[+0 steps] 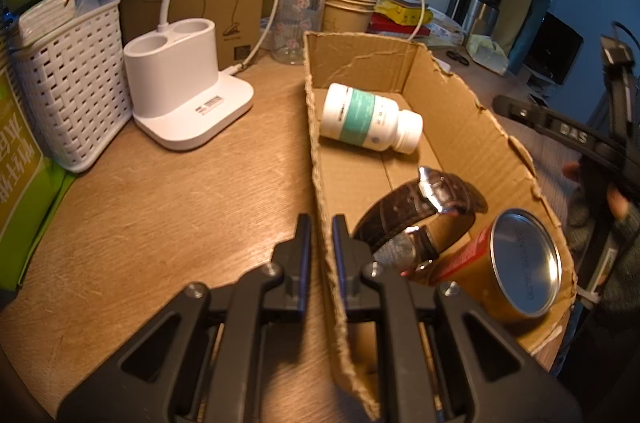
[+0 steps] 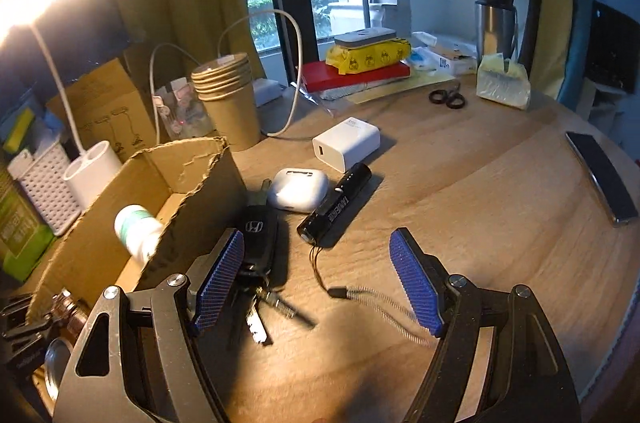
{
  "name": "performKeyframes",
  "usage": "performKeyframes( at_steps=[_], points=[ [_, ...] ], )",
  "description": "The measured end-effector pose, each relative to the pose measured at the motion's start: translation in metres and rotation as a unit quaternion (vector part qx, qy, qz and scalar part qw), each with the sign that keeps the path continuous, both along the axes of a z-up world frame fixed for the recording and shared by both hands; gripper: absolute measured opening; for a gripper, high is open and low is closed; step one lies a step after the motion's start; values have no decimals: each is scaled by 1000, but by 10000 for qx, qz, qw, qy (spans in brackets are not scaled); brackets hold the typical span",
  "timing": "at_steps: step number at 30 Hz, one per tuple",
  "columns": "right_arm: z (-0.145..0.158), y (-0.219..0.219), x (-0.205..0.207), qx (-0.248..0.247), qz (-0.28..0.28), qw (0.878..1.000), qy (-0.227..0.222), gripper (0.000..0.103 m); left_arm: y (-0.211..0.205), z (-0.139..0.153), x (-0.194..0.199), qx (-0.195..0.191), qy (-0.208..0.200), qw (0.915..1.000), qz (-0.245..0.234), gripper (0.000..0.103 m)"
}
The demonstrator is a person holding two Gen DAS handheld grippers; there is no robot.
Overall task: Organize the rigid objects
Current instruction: 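Move the right gripper to the black flashlight on the table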
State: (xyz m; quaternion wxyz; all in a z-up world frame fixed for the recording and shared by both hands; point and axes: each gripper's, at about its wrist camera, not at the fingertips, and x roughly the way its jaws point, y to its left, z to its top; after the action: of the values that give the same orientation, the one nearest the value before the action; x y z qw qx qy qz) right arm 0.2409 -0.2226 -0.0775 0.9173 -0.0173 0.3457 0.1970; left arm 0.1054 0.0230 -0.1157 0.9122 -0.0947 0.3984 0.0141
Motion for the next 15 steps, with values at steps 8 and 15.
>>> performKeyframes(
  at_steps=[8,15],
  points=[
    [-14,14,32,-227,77,9994,243,69,0,0,0,-1,1,10000,0,11],
    [-29,26,49,-653,122,9968,440,53,0,0,0,2,0,10000,0,11]
  ],
)
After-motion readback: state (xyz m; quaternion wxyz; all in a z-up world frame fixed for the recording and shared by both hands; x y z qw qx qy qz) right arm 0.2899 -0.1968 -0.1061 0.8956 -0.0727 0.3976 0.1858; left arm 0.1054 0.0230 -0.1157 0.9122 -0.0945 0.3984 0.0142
